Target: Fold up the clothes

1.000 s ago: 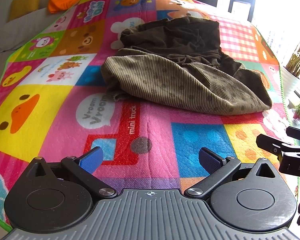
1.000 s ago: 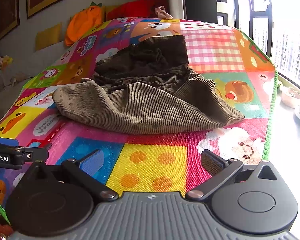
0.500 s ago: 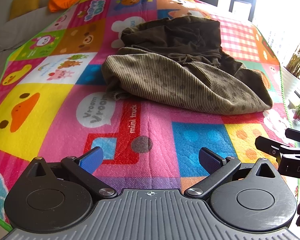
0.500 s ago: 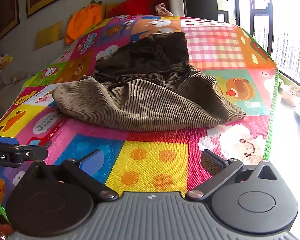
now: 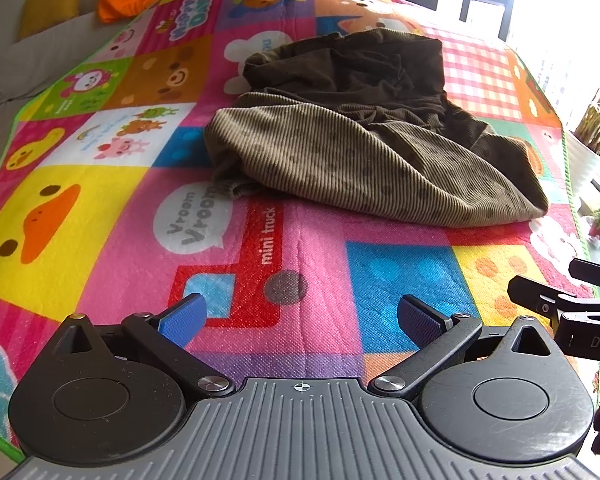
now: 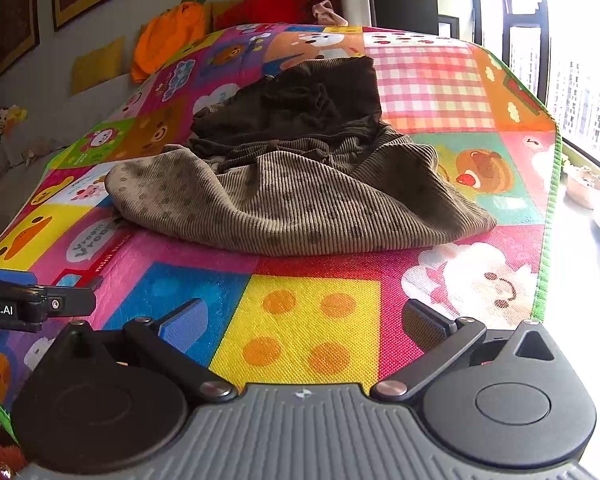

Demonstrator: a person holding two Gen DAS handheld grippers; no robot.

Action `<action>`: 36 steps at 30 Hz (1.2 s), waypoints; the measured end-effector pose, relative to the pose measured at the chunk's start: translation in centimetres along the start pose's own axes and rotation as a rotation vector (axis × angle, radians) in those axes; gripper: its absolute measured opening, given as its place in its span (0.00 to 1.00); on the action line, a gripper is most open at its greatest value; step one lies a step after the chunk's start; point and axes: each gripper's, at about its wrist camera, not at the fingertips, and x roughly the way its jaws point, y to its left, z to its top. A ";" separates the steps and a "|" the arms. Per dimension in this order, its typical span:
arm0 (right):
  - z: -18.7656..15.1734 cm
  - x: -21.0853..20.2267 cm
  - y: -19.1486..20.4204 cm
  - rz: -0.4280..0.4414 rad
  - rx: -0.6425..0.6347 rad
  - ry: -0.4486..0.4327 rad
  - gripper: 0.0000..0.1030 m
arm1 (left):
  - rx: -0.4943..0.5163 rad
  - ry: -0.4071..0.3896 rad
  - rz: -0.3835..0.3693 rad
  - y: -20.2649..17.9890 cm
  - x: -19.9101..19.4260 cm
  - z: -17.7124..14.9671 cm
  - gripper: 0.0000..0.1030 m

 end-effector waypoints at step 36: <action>12.2 18.3 -3.1 0.268 0.130 0.184 1.00 | -0.024 0.008 -0.222 5.4 14.6 15.6 1.00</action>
